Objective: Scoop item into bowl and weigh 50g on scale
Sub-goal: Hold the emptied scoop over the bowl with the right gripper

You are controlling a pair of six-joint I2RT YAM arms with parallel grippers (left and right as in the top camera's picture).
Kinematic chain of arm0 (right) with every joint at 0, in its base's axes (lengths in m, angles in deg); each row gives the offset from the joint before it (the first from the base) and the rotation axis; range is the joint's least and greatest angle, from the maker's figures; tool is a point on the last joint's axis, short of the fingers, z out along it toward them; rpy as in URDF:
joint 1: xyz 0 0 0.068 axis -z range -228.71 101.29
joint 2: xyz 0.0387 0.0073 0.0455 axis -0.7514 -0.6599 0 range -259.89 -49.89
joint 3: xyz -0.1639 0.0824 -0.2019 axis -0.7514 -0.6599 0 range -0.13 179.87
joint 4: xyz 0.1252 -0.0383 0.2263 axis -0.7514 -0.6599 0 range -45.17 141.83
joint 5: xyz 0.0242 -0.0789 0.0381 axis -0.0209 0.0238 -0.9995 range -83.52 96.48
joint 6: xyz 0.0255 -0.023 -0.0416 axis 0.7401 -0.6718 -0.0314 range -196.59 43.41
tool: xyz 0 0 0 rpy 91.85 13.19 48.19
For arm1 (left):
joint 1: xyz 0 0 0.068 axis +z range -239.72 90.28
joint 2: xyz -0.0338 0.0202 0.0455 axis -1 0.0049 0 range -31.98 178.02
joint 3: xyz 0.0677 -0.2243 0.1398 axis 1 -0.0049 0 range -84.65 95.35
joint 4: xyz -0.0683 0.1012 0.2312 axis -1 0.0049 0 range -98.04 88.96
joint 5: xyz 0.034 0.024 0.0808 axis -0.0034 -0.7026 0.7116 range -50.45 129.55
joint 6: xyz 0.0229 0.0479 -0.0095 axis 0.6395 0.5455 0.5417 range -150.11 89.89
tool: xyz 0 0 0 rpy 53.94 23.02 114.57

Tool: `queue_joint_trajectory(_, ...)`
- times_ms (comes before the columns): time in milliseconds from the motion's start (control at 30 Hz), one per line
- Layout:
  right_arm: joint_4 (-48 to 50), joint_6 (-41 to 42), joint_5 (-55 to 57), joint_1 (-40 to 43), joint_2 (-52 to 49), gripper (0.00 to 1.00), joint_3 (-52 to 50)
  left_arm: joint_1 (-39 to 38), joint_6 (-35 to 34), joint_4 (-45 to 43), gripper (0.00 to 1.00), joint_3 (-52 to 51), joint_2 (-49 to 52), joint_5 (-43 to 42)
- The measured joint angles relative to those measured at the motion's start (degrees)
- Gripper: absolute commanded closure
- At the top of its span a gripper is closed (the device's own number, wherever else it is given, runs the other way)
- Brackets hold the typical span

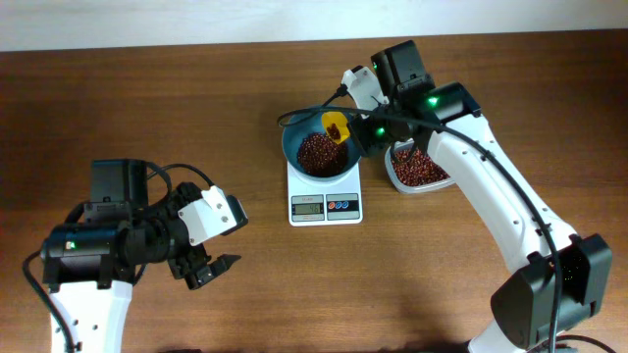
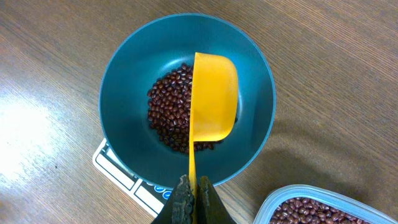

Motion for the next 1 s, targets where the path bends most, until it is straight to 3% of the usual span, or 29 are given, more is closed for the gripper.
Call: queue_joint_trajectory(1000, -0.6, 0.0, 2.5, -0.4, 0.0, 0.96, 0.5, 0.0, 0.0, 0.0, 0.02, 0.0, 0.0, 0.0)
